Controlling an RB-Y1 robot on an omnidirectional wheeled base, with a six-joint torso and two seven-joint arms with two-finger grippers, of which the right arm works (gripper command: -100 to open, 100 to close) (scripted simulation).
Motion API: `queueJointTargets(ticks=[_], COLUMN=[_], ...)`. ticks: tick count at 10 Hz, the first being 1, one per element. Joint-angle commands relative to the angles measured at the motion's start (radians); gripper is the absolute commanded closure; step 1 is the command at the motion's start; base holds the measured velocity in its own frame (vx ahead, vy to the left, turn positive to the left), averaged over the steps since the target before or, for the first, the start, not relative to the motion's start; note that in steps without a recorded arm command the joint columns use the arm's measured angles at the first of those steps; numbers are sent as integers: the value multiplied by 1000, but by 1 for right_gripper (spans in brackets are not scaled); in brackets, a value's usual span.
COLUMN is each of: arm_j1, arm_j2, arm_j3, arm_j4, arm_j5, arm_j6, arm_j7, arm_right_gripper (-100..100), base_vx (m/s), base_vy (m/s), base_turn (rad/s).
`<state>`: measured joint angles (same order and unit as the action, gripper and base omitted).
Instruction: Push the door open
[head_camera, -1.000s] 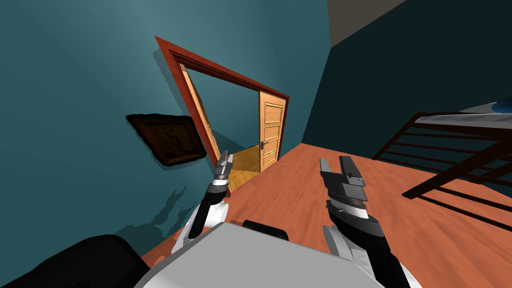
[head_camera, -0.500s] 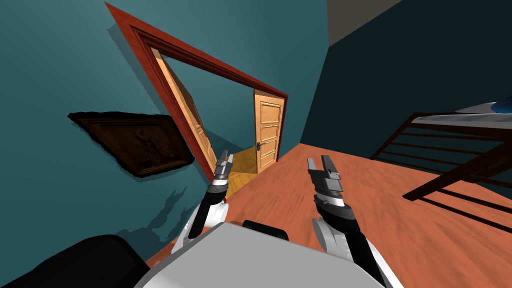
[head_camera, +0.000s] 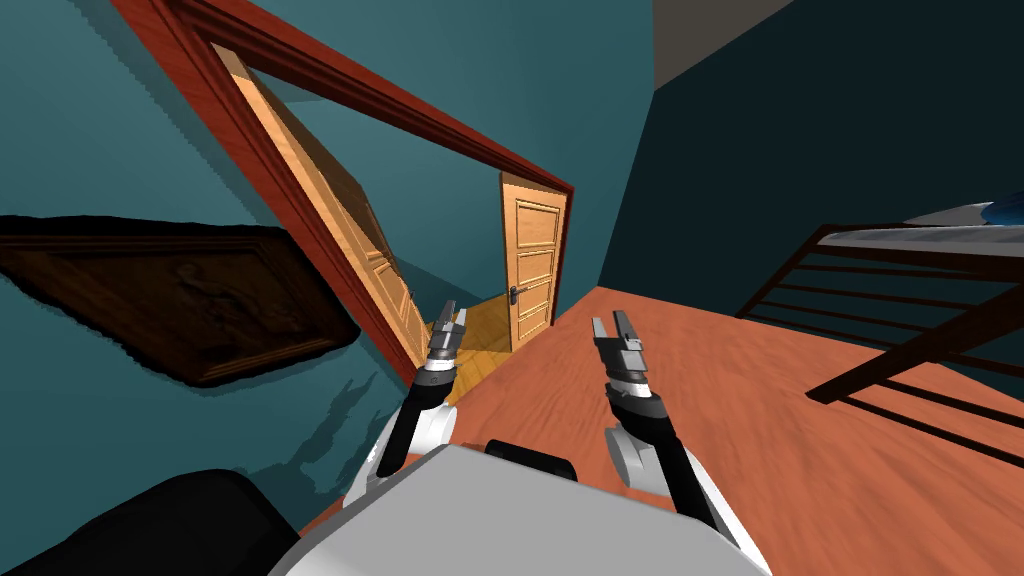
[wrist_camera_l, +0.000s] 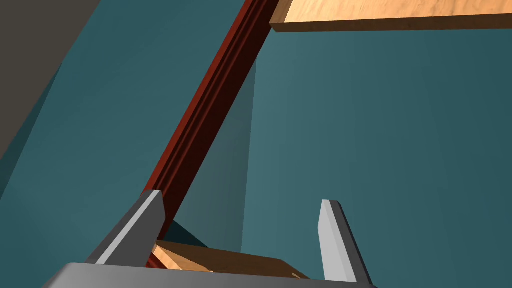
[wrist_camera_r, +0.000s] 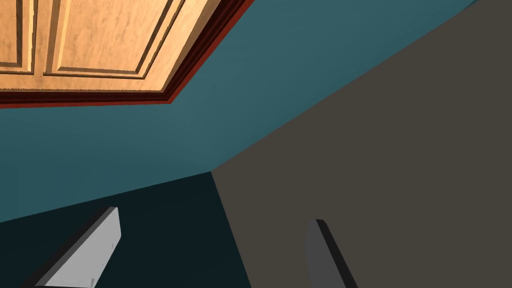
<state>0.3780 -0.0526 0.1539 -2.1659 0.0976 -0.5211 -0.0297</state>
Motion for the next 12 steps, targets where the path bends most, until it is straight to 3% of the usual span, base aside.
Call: queueJointTargets(ticks=[1, 4, 8, 12], arm_j1=[-20, -51, -117, -164], arm_j2=[-9, -17, -30, -37], arm_j3=[32, 69, 150, 208], arm_j4=[35, 78, 173, 240], arm_j5=[-5, -10, -21, -29], arm_j6=[3, 10, 26, 37], arm_j7=[-11, -23, -49, -68], arm_right_gripper=[-100, -100, -100, -100], base_vx=[131, 114, 134, 116], base_vy=[-26, -26, -20, -25], base_turn=[-60, -35, -52, -44])
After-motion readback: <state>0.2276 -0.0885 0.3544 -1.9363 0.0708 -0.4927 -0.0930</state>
